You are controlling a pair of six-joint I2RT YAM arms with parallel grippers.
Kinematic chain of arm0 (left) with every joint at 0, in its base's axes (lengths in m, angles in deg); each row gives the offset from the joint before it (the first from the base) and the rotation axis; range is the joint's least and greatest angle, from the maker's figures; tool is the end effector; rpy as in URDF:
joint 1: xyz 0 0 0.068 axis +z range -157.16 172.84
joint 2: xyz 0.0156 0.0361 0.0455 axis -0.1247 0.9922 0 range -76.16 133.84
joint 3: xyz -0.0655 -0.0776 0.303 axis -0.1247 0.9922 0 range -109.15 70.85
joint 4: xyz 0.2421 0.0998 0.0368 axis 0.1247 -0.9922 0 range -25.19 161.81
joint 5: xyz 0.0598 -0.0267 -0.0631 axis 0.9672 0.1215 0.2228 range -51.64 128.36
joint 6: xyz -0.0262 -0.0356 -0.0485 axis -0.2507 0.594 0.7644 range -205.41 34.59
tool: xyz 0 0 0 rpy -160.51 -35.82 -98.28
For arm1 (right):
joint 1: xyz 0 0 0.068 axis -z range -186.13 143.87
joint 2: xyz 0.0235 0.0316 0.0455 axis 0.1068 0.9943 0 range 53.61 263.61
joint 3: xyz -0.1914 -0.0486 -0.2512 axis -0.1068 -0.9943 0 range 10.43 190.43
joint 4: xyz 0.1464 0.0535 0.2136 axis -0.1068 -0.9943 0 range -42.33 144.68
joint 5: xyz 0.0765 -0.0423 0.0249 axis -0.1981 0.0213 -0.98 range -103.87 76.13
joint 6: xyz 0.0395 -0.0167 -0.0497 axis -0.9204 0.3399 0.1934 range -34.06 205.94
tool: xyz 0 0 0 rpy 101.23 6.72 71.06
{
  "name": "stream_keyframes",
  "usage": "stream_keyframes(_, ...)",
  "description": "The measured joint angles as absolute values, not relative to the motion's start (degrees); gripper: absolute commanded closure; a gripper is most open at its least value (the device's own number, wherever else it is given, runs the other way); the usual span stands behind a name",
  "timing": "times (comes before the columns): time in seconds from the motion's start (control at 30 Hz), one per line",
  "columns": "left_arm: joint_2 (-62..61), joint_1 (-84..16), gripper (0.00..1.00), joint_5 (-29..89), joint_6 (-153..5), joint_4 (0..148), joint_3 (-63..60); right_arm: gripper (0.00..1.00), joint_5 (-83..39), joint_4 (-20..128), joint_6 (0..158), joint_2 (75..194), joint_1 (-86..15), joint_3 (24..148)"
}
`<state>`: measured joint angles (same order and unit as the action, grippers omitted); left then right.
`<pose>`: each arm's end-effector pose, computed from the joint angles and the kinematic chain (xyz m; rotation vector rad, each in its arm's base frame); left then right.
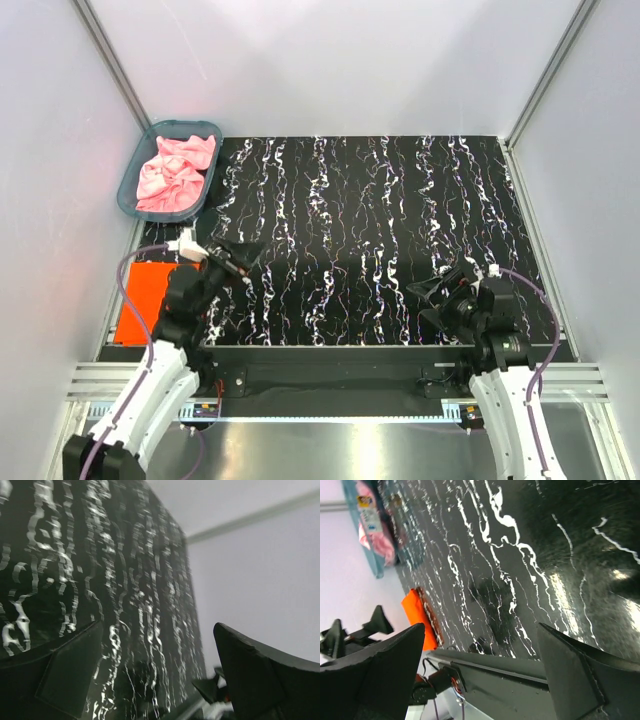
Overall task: Fold and stack the t-shirts
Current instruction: Grab the tshirt from the pile
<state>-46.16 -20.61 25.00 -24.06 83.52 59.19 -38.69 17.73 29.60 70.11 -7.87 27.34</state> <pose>0.1213 -0.0413 0.2341 -0.5641 1.7367 -1.1511 0.0649 0.0238 0.1919 0.8377 2.1850 1.0162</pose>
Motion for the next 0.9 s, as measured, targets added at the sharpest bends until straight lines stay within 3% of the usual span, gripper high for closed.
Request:
stream_keyframes(0.23,-32.2,-19.7,0.01,35.7,-28.6,67.0,38.0,0.00,-37.0,11.6,33.0,82.1,-7.9,38.5)
stream_keyframes(0.43,-17.2,-11.8,0.01,41.6,-39.2,62.9,22.9,0.00,-37.6,8.6,37.2,91.7,-7.9,49.5)
stream_keyframes(0.67,12.3,-5.2,0.01,51.2,-52.7,60.8,-7.0,0.00,-37.5,6.5,41.1,98.1,-7.9,56.4)
stream_keyframes(0.9,39.8,2.0,0.01,58.4,-53.9,56.7,-31.5,0.00,-34.3,5.2,44.4,105.4,-7.9,62.3)
